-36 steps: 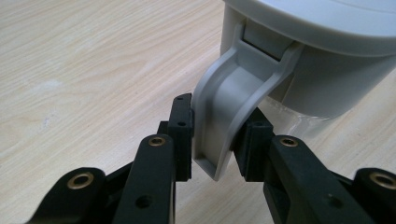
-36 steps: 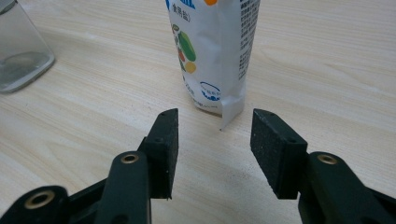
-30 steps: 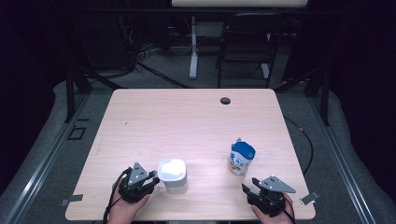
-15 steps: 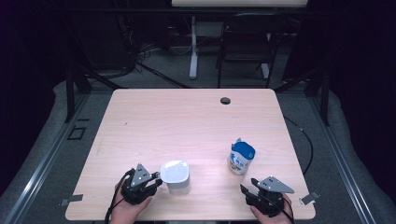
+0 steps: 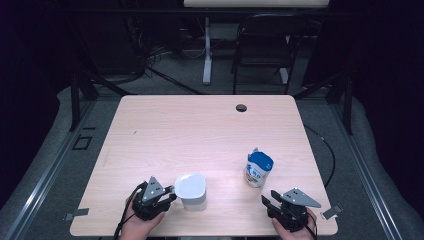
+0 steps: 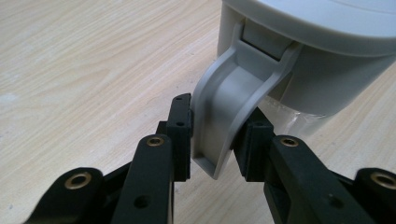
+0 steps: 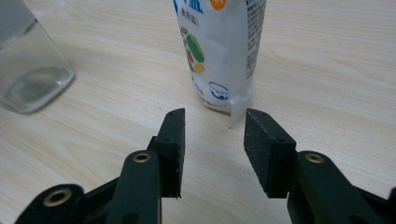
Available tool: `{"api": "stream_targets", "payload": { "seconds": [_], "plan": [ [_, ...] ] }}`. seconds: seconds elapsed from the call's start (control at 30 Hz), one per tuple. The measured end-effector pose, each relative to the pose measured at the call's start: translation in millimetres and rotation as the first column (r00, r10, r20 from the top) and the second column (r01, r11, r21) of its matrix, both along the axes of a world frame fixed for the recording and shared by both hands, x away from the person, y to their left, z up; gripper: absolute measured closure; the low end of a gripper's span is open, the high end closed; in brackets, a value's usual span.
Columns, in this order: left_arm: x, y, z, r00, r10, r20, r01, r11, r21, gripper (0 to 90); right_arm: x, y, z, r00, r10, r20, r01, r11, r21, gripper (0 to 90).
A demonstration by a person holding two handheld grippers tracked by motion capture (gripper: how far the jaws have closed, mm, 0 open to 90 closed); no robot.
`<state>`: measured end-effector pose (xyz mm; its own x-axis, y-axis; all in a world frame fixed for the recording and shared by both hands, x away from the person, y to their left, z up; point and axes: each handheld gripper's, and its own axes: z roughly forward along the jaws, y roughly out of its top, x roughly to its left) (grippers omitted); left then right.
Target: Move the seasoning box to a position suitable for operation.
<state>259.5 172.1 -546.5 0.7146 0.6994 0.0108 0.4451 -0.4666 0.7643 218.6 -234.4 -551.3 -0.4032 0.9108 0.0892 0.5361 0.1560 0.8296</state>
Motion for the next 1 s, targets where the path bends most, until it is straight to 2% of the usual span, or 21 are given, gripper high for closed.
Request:
{"api": "stream_targets", "payload": {
  "seconds": [0.07,0.13,0.17,0.23,0.33,0.37,0.43,0.5,0.57,0.63,0.73,0.77,0.9,1.0],
  "plan": [
    [0.7,1.0,-0.2,1.0,-0.005,-0.006,0.005,0.9999,-0.009,69.9,-0.7,1.6,0.8,0.9998,0.011,0.018,-0.012,0.9997,0.02,50.7],
    [1.2,1.8,-0.4,0.9999,-0.006,-0.011,0.005,0.9998,-0.021,69.3,-0.1,4.1,1.5,0.9997,0.021,0.015,-0.022,0.9991,0.037,44.7],
    [1.6,2.7,-0.1,0.9998,-0.009,-0.017,0.009,0.9996,-0.026,68.6,0.2,5.0,2.1,0.9996,0.029,0.006,-0.029,0.9992,0.028,43.1],
    [2.3,4.6,0.3,0.9994,-0.003,-0.035,0.001,0.9992,-0.04,66.4,0.8,7.1,2.2,0.9995,0.024,0.019,-0.024,0.9995,0.019,42.1],
    [2.5,6.8,1.2,0.9994,-0.003,-0.036,0.001,0.9987,-0.05,62.2,1.5,6.4,3.2,0.9999,0.013,0.004,-0.013,0.9991,0.039,45.2],
    [2.0,9.9,2.7,0.9988,0.001,-0.048,-0.004,0.9977,-0.068,60.4,1.2,6.3,4.6,0.9999,0.01,-0.006,-0.01,0.9989,0.047,47.3],
    [1.6,12.4,4.0,0.9987,0.0,-0.052,-0.004,0.997,-0.077,58.0,-0.3,6.9,7.1,0.9997,0.023,-0.005,-0.022,0.9986,0.048,54.0],
    [0.2,15.8,6.3,0.9986,0.001,-0.053,-0.005,0.9967,-0.08,56.3,-1.2,7.8,10.1,0.9993,0.038,-0.005,-0.038,0.9992,0.013,59.0],
    [-0.6,18.0,7.6,0.9985,-0.004,-0.055,0.0,0.9966,-0.082,55.5,-1.4,9.5,11.5,0.9995,0.032,0.001,-0.032,0.999,0.031,58.8],
    [-1.6,20.2,8.8,0.9987,-0.007,-0.05,0.003,0.9964,-0.085,54.9,-0.8,11.7,11.4,0.9992,0.022,0.035,-0.024,0.9982,0.056,55.3],
    [-2.6,23.3,10.6,0.9983,-0.01,-0.058,0.005,0.9951,-0.099,54.1,2.5,16.5,13.7,0.9992,0.038,-0.007,-0.037,0.9961,0.08,50.9],
    [-2.7,24.1,11.1,0.998,-0.011,-0.062,0.004,0.9949,-0.101,53.7,2.7,18.5,14.4,0.999,0.044,0.002,-0.044,0.9957,0.081,51.0],
    [-3.4,25.9,12.2,0.998,-0.012,-0.063,0.004,0.9931,-0.117,51.4,3.3,28.8,17.8,0.9968,0.078,0.017,-0.079,0.9967,0.018,54.2],
    [-3.2,27.2,13.5,0.9979,-0.021,-0.061,0.014,0.9939,-0.11,50.4,4.6,34.8,19.5,0.9946,0.096,0.04,-0.096,0.9953,0.006,57.8]
  ]
}}
